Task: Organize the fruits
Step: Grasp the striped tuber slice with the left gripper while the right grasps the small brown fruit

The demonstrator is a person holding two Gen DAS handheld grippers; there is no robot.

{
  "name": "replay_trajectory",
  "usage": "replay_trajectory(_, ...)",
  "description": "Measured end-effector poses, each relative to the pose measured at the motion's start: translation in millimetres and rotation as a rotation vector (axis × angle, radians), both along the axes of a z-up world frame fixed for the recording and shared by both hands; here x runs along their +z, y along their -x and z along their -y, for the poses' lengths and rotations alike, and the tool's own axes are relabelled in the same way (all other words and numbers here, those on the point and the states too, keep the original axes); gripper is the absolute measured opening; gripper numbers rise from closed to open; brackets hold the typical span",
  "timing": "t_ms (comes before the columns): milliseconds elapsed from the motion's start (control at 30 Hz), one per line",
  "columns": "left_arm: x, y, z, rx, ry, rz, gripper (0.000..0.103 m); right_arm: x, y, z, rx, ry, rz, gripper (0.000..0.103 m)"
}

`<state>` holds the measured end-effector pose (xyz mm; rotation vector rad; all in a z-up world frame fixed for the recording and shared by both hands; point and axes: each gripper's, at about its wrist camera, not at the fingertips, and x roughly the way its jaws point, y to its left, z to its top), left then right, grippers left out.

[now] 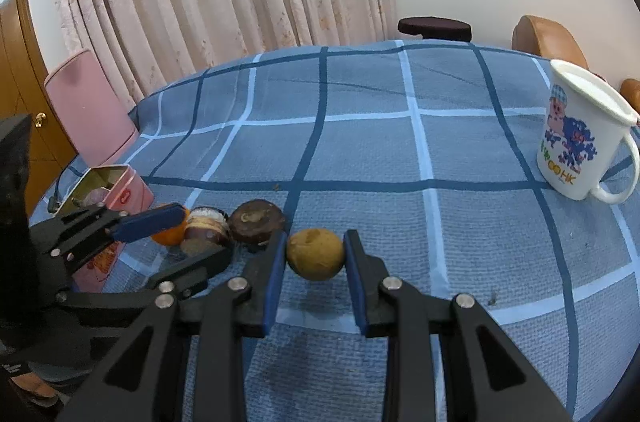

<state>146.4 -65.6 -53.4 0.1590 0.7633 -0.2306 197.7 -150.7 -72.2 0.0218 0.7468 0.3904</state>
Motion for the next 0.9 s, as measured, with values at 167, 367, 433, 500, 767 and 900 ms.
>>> replay_trajectory(167,1,1,-1,0.001,-0.002,0.013,0.041,0,1,0,0.000,0.000,0.010,0.032)
replay_trajectory(367,3,7,-1,-0.015,0.008,0.024,0.039,3,5,-1,0.001,0.003,0.031,0.032)
replay_trajectory(433,4,10,-2,-0.018,0.020,0.031,0.038,4,6,0,0.000,0.000,0.039,0.032)
replay_trajectory(500,5,12,-2,-0.017,0.027,0.036,0.035,4,6,0,0.000,-0.003,0.044,0.032)
replay_trajectory(767,5,15,-3,-0.022,0.037,0.037,0.030,5,7,0,0.002,-0.002,0.047,0.032)
replay_trajectory(900,4,13,-3,-0.019,0.042,0.027,0.034,5,7,0,0.002,-0.002,0.047,0.032)
